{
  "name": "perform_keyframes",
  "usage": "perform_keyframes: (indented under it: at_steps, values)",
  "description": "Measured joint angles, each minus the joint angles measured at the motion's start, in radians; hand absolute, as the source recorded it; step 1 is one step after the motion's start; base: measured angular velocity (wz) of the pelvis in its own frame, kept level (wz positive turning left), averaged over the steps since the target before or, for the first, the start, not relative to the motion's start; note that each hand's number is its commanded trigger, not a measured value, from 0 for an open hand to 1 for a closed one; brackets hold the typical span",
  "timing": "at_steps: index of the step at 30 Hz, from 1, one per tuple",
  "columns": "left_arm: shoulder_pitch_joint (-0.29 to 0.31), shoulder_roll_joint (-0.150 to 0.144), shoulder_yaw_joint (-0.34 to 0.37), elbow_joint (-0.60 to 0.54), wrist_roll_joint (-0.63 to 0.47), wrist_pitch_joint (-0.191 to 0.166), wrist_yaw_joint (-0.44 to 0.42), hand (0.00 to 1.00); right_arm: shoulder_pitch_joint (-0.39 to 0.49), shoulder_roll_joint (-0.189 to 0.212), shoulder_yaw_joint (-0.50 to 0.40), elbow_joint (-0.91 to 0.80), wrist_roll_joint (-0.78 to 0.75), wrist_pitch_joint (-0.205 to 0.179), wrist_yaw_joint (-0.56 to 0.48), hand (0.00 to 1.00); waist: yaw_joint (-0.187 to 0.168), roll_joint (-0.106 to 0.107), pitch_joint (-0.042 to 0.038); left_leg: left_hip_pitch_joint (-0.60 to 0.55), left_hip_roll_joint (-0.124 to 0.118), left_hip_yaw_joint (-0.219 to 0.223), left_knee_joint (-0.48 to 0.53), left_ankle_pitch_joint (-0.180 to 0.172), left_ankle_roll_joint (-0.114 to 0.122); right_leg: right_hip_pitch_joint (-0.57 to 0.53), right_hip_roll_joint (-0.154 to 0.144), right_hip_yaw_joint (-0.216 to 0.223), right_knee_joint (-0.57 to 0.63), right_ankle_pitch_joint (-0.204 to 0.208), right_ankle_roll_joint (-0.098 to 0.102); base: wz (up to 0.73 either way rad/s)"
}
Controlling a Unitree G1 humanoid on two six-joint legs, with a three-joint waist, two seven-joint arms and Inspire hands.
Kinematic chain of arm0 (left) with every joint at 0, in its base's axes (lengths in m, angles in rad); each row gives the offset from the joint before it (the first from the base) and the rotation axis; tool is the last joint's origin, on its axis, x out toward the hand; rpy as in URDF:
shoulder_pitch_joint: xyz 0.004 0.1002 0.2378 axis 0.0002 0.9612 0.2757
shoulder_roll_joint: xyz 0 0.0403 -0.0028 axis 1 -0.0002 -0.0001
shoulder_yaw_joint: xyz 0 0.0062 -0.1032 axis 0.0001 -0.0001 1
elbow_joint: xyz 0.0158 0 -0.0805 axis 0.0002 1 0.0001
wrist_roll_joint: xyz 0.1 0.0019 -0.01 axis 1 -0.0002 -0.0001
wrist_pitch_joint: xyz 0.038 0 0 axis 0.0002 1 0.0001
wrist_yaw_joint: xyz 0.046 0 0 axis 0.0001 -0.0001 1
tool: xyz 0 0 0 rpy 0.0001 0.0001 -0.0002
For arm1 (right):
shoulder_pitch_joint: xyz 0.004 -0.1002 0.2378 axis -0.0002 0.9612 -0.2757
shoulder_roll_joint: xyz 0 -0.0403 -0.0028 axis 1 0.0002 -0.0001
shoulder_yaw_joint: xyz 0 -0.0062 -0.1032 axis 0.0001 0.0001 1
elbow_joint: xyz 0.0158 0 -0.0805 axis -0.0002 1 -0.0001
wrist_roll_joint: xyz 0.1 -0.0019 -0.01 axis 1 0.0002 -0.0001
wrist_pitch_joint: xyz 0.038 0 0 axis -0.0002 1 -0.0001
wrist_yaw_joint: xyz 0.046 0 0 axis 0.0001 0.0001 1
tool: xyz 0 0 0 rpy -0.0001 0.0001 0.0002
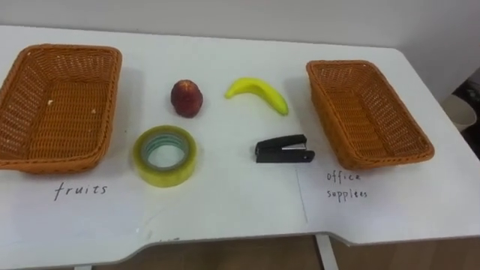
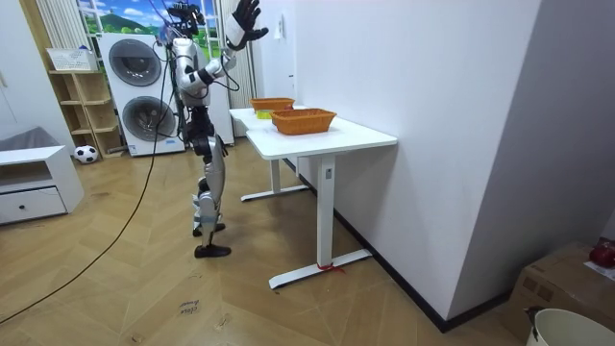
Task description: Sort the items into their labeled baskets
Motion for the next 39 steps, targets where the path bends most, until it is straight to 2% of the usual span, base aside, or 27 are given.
perform_keyframes:
  at_steps: [1, 6, 8, 15, 19, 24, 29, 34, 39]
  values:
    - [0.004, 0.0, 0.0, 0.0, 0.001, 0.0, 0.0, 0.0, -0.012, 0.0, 0.015, 0.0, -0.018, 0.0, 0.012, 0.0, 0.0, 0.002, -0.0032, 0.001, 0.0, -0.003, 0.0, 0.0, 0.0, 0.002, 0.0, -0.003, 0.0, 0.0, 0.0, 0.1]
    - [0.01, 0.001, 0.001, 0.001, 0.007, 0.0, 0.0, 0.0, -0.031, 0.0, 0.052, 0.0, -0.026, 0.003, 0.071, 0.0, 0.009, 0.012, -0.005, 0.002, 0.0, -0.02, 0.004, 0.0, 0.0, 0.013, -0.001, -0.018, 0.0, 0.0, 0.0, 0.1]
    - [0.008, 0.001, 0.0, 0.002, 0.026, 0.005, -0.001, 0.0, -0.067, -0.002, 0.09, 0.0, -0.041, 0.021, 0.095, 0.0, 0.01, 0.012, -0.0049, -0.003, 0.0, -0.02, 0.012, 0.0, 0.0, 0.013, -0.002, -0.019, 0.0, 0.0, 0.0, 0.0]
    - [-0.008, 0.004, -0.002, -0.008, 0.077, 0.01, -0.021, 0.0, -0.112, -0.01, 0.157, 0.001, -0.18, 0.042, 0.231, 0.0, 0.03, -0.004, -0.0073, -0.008, 0.0, -0.026, 0.018, 0.0, 0.0, 0.016, -0.003, -0.023, 0.002, 0.0, 0.0, 0.05]
    - [-0.018, 0.005, -0.017, -0.009, 0.088, 0.011, -0.023, 0.0, -0.121, -0.05, 0.221, 0.003, -0.18, 0.045, 0.32, 0.0, 0.037, -0.011, -0.0071, -0.01, 0.0, -0.032, 0.019, 0.0, 0.0, 0.017, -0.005, -0.041, 0.003, 0.0, 0.0, 0.04]
    - [-0.041, 0.01, -0.018, -0.008, 0.088, 0.008, -0.031, 0.0, -0.121, -0.062, 0.228, 0.029, -0.178, 0.045, 0.403, 0.0, 0.057, -0.016, -0.0009, -0.015, -0.001, -0.052, 0.025, 0.0, 0.0, 0.023, -0.007, -0.058, 0.001, 0.0, 0.0, 0.1]
    - [-0.049, 0.012, -0.016, -0.009, 0.088, 0.006, -0.049, 0.0, -0.121, -0.067, 0.234, 0.087, -0.178, 0.045, 0.495, 0.0, 0.063, -0.022, -0.0041, -0.022, -0.002, -0.067, 0.028, 0.0, 0.0, 0.027, -0.007, -0.069, -0.001, 0.0, 0.0, 0.12]
    - [-0.051, 0.013, -0.016, -0.013, 0.088, 0.004, -0.049, 0.0, -0.122, -0.069, 0.26, 0.157, -0.176, 0.046, 0.577, 0.0, 0.085, -0.021, -0.0033, -0.025, -0.003, -0.065, 0.028, 0.0, 0.0, 0.028, -0.007, -0.068, -0.012, 0.0, 0.0, 0.0]
    - [-0.05, 0.018, -0.016, -0.02, 0.088, 0.002, -0.049, 0.0, -0.122, -0.072, 0.293, 0.166, -0.176, 0.057, 0.652, 0.0, 0.085, -0.02, -0.002, -0.03, -0.002, -0.066, 0.028, 0.0, 0.0, 0.024, -0.005, -0.068, -0.015, 0.0, 0.0, 0.0]
